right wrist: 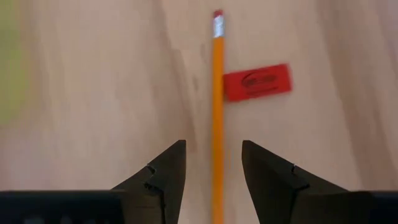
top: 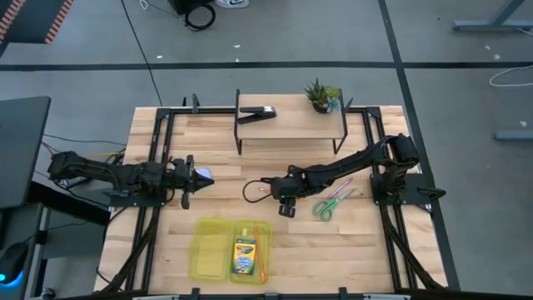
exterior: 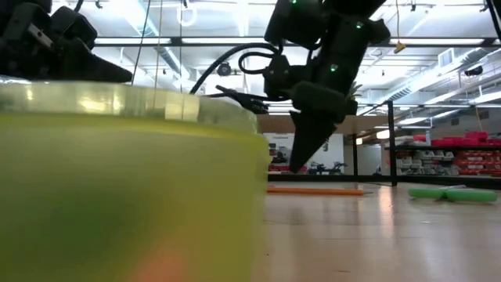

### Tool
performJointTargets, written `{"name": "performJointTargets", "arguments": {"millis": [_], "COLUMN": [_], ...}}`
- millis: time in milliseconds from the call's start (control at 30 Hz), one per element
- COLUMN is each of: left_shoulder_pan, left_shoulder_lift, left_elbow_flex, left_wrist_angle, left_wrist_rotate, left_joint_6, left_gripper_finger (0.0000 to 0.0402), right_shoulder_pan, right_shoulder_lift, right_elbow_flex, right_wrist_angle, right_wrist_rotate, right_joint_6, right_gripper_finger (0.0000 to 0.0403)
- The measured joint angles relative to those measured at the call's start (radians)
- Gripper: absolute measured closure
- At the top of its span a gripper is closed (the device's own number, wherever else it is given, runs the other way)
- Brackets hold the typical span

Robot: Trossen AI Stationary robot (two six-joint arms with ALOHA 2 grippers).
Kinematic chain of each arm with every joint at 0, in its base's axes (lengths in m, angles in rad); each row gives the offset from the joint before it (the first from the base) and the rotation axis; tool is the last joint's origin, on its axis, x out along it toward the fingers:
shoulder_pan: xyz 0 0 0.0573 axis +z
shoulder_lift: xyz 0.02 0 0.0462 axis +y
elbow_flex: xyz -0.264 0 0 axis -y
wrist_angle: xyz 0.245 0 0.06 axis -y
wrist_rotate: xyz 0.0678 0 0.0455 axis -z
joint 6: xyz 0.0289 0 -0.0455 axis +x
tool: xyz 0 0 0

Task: Pack school essentials
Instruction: Put the orange pencil into the yellow supply box

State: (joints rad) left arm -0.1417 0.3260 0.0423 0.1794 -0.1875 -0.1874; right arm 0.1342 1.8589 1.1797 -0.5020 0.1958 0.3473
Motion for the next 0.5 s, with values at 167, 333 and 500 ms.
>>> {"name": "performJointTargets", "arguments": {"millis": [167, 333, 500], "left_shoulder_pan": [-0.004, -0.005, -0.005], "left_shoulder_lift": [0.0, 0.001, 0.001], "left_elbow_flex": [-0.002, -0.002, -0.002], "left_wrist_angle": [-0.029, -0.022, -0.014], "left_wrist_rotate": [0.0, 0.0, 0.0], "left_joint_6": [-0.053, -0.081, -0.096], "left_gripper_finger": [0.0387, 0.0377, 0.0373], "right_shoulder_pan": [0.004, 0.0, 0.002], "right_shoulder_lift": [0.0, 0.0, 0.0], "right_elbow_flex": [0.0, 0.0, 0.008], "right_wrist_angle": [-0.075, -0.128, -0.185], "right_wrist_rotate": [-0.073, -0.123, -0.121], "right_joint_6": [0.044, 0.139, 0.165], "right_gripper_finger": [0.024, 0.024, 0.024]}}
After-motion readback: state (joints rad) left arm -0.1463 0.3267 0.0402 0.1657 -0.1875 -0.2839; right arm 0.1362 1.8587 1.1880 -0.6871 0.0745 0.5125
